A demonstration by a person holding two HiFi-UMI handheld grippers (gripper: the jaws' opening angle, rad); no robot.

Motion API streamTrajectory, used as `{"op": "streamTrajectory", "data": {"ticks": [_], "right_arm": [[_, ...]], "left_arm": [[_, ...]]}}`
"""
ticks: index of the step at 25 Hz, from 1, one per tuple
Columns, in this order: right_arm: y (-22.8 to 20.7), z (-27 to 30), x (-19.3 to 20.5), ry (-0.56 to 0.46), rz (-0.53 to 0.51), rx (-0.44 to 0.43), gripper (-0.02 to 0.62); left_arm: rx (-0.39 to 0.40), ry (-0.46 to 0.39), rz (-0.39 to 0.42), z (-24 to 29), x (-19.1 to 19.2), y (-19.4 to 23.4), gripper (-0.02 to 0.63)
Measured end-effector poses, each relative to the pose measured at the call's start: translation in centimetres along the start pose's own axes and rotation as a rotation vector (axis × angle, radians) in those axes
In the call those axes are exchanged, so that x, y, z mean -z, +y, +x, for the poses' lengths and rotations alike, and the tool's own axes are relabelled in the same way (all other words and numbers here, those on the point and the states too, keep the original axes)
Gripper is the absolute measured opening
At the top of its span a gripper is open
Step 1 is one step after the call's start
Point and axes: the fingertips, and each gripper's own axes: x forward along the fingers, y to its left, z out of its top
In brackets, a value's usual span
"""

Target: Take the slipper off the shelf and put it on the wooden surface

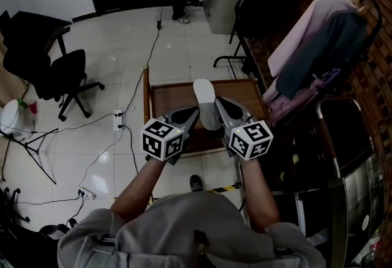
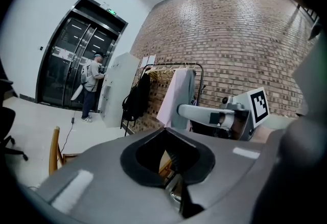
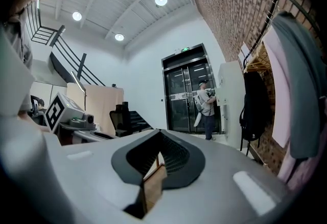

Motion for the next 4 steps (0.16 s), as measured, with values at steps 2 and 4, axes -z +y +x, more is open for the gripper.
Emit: {"op": "streamTrajectory", "data": {"ticks": [2,4], "right_arm": [[-0.11,-0.09,-0.17,-0.005,0.002,-0.004,-0.002],[-0.21,-0.16,-0.35,-0.009,0.002,-0.007,-0.002]], "left_arm": [[-0.001,0.0,0.002,0.14,-0.03,-0.06,-0.006],[-0.003,-0.001,0.003,0.3,-0.1,-0.11,-0.006]]}}
